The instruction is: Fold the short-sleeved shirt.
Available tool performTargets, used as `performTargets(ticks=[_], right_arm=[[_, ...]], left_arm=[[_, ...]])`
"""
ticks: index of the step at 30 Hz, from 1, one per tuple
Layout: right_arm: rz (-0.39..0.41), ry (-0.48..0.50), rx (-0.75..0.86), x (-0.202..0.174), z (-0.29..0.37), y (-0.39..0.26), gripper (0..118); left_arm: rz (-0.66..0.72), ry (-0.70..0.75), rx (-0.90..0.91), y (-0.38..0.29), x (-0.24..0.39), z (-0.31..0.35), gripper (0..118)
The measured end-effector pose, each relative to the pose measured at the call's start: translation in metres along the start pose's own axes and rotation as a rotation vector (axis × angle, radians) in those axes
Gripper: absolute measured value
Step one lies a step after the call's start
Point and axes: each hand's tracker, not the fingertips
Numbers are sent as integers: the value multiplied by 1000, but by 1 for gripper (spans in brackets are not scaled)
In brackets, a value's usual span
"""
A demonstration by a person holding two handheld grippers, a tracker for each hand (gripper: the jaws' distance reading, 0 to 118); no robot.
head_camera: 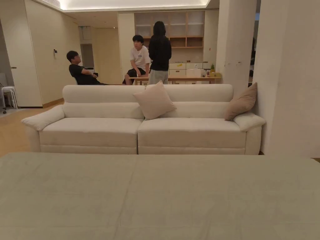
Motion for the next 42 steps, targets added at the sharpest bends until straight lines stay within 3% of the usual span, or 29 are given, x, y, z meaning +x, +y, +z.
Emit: performTargets(ticks=[4,6,8,11,15,19,22,25,28,30,31,32,34,35,37,39,42], right_arm=[[-5,0,0,-1,7,3,118],[-46,57,21,1,29,12,118],[-70,97,188,3,71,28,118],[-124,162,345,13,145,79,118],[-186,149,637,29,283,153,118],[-187,142,895,37,421,193,118],[-170,124,1005,40,487,197,118],[-172,107,991,40,505,185,118],[-210,113,979,48,509,177,118],[-225,67,1004,48,517,177,118],[-181,13,1021,44,522,179,118],[-79,-49,1038,34,525,180,118],[340,-298,1078,-7,525,173,118],[591,-464,1091,-30,513,166,118],[1050,-713,1056,-68,482,140,118],[1345,-847,996,-84,444,118,118],[1716,-974,942,-95,396,90,118]], left_arm=[[5,-7,6,3,0,10,118],[-3,53,139,8,4,40,118],[34,-14,315,24,3,85,118],[-35,-39,477,76,7,170,118],[-52,-1,815,141,7,320,118],[-12,0,1072,172,-1,460,118],[-35,-30,1088,175,-3,524,118],[-44,-19,1120,158,-7,538,118],[64,-157,1163,142,-28,544,118],[292,-277,1198,134,-48,542,118],[427,-383,1207,130,-60,538,118],[564,-486,1207,126,-71,532,118],[962,-756,1143,114,-90,503,118],[1155,-852,1068,107,-97,486,118],[1524,-961,860,91,-97,444,118],[1803,-1105,626,74,-86,398,118],[2339,-1375,243,34,-53,342,118]])
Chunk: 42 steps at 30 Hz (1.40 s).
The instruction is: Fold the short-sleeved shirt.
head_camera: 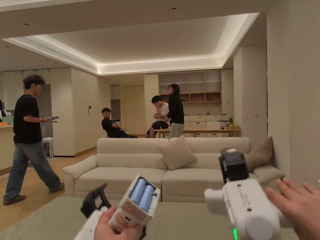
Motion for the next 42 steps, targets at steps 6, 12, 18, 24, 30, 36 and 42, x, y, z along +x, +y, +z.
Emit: performTargets(ticks=[6,12,18,24,30,36,42], right_arm=[[-174,50,56,-20,7,6,118],[-1747,222,-76,80,-11,-109,118],[-2019,15,-322,44,19,-198,118],[-1953,70,-249,51,30,-184,118],[-1931,48,-211,62,27,-169,118],[-1928,49,-222,60,25,-166,118],[-1926,27,-233,56,26,-169,118]], left_arm=[[-415,164,263,12,-21,26,118],[-2122,187,-150,-116,44,-21,118],[-2954,-100,262,-196,44,11,118],[-2587,-53,80,-195,63,15,118],[-2704,-20,92,-195,52,13,118],[-2686,-60,54,-196,53,16,118],[-2656,-47,26,-195,57,17,118]])
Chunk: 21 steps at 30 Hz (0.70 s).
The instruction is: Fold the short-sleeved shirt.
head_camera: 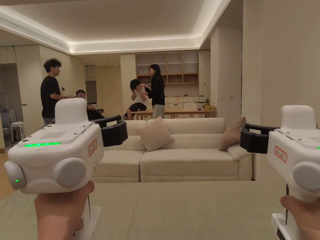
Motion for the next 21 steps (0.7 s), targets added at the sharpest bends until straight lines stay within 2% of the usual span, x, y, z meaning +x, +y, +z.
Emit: performTargets(ticks=[7,13,18,20,21], right_arm=[[-7,-12,17,-1,2,1,118],[29,-16,17,-3,1,2,118],[11,-8,-3,-3,-1,0,118],[-7,14,-17,-1,0,-1,111],[-8,19,-18,-1,0,-2,101]], left_arm=[[-1,-8,-28,-3,1,-3,118],[-25,-19,-21,-5,3,-1,118],[-4,-34,-11,-5,3,3,118],[-2,-42,-34,-4,4,5,117],[0,-46,-39,-4,4,5,116]])
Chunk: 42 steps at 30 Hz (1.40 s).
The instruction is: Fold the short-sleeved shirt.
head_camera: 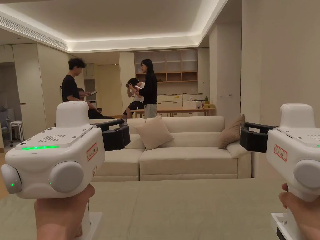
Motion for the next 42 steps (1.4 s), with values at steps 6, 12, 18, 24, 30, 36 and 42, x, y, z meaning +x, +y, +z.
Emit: performTargets(ticks=[6,12,18,24,30,36,42], right_arm=[[0,-41,-7,0,-1,-4,0],[-13,-58,-21,5,1,-9,0],[-19,67,-56,-31,-8,-16,0],[-22,380,-75,-151,-22,-24,0],[-38,704,-100,-295,-8,-34,0],[-75,960,-155,-405,22,-44,0],[-40,1013,-164,-446,18,-62,0]], left_arm=[[-19,38,31,-10,4,3,0],[7,10,-20,-15,-3,0,0],[-8,97,-21,-10,-38,23,0],[-71,373,-23,2,-123,98,0],[-65,671,-43,10,-212,206,0],[-75,882,-93,5,-267,289,0],[-46,914,-149,-19,-305,291,0]])
